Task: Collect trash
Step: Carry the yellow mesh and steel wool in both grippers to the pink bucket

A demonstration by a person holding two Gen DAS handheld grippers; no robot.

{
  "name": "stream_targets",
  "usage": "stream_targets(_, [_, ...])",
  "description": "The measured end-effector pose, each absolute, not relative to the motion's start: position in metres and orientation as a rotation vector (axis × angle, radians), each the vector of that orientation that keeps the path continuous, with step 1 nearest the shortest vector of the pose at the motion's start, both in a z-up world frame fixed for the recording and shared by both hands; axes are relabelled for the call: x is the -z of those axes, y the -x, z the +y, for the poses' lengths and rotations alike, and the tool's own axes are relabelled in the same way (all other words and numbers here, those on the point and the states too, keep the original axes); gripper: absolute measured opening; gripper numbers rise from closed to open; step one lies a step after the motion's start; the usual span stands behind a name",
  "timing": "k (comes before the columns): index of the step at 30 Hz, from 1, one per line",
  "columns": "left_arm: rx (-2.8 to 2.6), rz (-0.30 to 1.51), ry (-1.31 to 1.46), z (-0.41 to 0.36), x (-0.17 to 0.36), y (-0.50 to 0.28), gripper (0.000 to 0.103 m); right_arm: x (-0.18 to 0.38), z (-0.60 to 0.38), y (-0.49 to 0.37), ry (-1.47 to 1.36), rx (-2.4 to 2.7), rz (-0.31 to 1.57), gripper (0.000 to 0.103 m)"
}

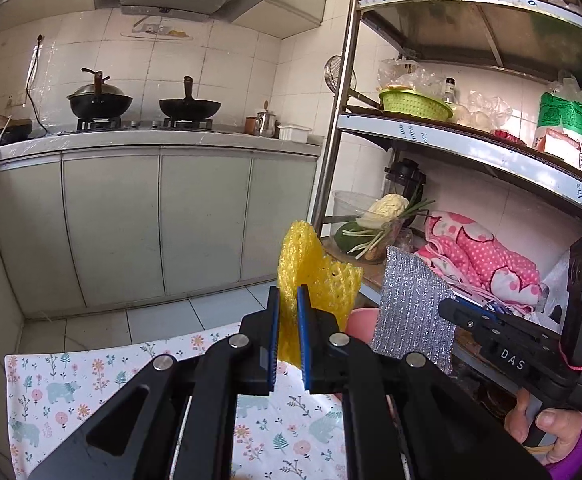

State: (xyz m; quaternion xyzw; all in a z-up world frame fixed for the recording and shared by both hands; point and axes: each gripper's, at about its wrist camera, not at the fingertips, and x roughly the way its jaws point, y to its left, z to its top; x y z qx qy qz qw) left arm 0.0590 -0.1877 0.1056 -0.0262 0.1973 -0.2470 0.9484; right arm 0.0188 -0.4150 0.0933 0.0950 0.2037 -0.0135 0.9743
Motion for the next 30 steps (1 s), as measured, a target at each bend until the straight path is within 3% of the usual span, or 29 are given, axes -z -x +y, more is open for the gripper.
stream_targets(15, [0.555,0.462,-0.018,-0.282,-0.084,-0.088,0.008,-0.076,-0.468,-0.016,-0.235,0.127,0.404,0.009])
stream_targets(30, [0.589,0.586,-0.093,-0.355,-0.024,-0.118,0.008,-0.033,-0.497,-0.042,-0.275,0.16,0.489,0.009])
